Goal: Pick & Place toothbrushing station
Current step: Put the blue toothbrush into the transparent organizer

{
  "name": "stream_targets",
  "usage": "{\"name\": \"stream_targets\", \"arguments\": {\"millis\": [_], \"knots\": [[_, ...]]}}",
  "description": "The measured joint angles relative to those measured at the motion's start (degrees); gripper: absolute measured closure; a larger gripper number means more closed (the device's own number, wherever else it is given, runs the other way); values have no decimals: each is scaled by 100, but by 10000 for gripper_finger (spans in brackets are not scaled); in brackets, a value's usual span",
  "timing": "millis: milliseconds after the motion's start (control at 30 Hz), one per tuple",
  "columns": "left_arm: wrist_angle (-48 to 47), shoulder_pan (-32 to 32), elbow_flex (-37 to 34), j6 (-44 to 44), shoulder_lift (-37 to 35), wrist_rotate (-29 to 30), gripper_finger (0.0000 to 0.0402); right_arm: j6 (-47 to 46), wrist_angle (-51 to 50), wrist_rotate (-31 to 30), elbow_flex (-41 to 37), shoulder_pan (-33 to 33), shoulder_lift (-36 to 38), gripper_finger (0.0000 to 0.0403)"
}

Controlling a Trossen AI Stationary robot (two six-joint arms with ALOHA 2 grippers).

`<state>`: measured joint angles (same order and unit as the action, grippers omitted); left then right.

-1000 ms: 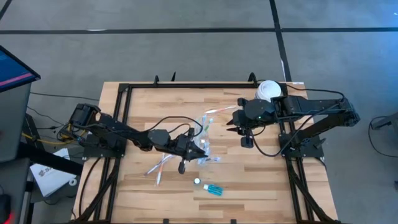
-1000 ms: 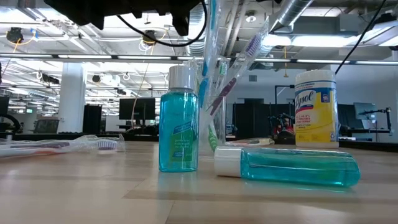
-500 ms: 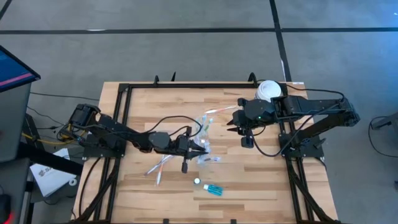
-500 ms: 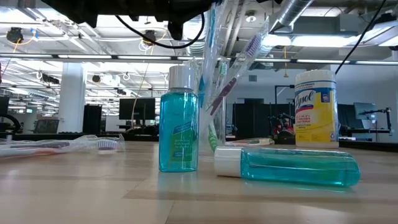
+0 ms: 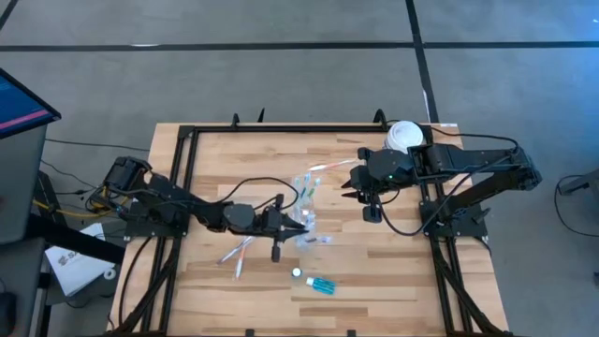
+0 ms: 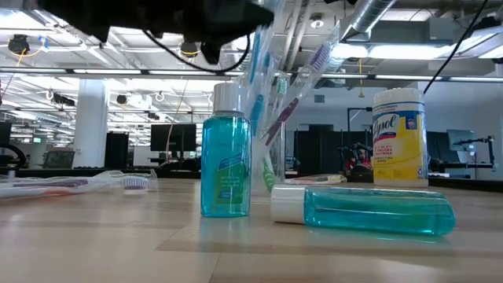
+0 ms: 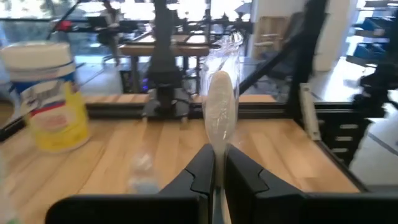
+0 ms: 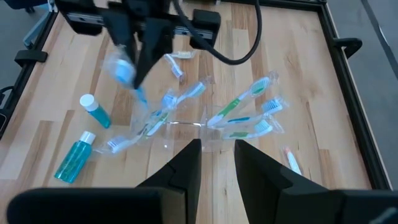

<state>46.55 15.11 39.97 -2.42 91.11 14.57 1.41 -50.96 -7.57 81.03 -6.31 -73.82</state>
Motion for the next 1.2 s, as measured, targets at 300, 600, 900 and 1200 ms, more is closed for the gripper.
{"name": "stream_targets", "arguments": {"millis": [300,600,900,1200], "knots": [[568,42,-477,-108,0,58,389,2,11,0,0,0,0,316],[952,39,-601,-108,73,64,389,4,18,0,0,0,0,316],[1743,35,-601,-108,872,61,389,4,20,-1,0,0,0,316],[1872,24,-599,-126,1182,70,389,4,20,-1,0,0,0,316]]}}
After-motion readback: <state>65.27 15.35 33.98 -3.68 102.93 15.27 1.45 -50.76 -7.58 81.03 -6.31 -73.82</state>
